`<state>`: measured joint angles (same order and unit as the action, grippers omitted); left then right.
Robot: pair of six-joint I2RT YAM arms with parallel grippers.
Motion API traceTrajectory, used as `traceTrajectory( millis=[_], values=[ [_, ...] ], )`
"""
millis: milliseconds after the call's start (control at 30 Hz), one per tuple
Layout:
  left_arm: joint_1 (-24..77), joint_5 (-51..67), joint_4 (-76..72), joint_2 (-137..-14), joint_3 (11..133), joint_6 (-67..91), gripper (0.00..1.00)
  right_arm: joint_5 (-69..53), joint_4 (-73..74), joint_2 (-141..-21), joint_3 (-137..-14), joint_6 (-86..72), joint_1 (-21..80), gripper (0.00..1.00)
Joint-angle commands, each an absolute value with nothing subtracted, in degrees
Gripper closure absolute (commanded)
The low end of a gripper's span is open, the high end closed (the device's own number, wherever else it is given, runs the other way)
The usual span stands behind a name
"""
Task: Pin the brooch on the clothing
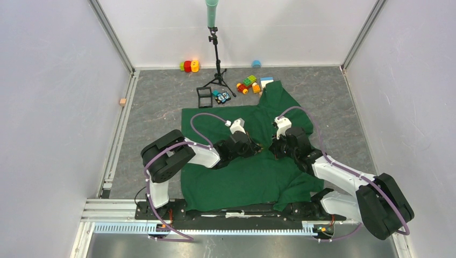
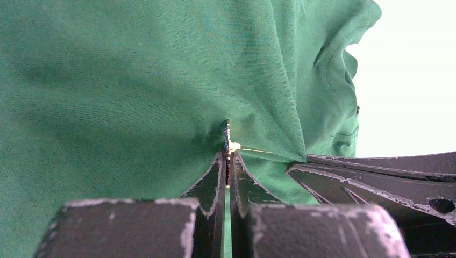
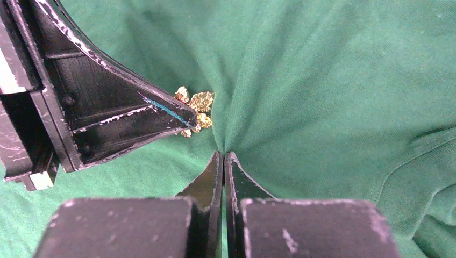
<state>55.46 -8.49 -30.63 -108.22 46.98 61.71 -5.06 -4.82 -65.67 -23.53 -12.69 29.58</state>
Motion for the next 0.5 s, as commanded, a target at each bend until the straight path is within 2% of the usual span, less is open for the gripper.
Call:
traceTrajectory(
  millis=[0,467],
  values=[
    [55.43,-10.30,-33.28,-109.14,48.60,63.28,0.98,-6.63,-7.69,-65.86,-23.32,-13.33,29.59,1.00],
    [55.46,-9.81,-33.34,-109.50,49.22,63.41,0.98,-8.46,-9.10,-68.20,-22.97,-13.43,29.62,1.00]
  ],
)
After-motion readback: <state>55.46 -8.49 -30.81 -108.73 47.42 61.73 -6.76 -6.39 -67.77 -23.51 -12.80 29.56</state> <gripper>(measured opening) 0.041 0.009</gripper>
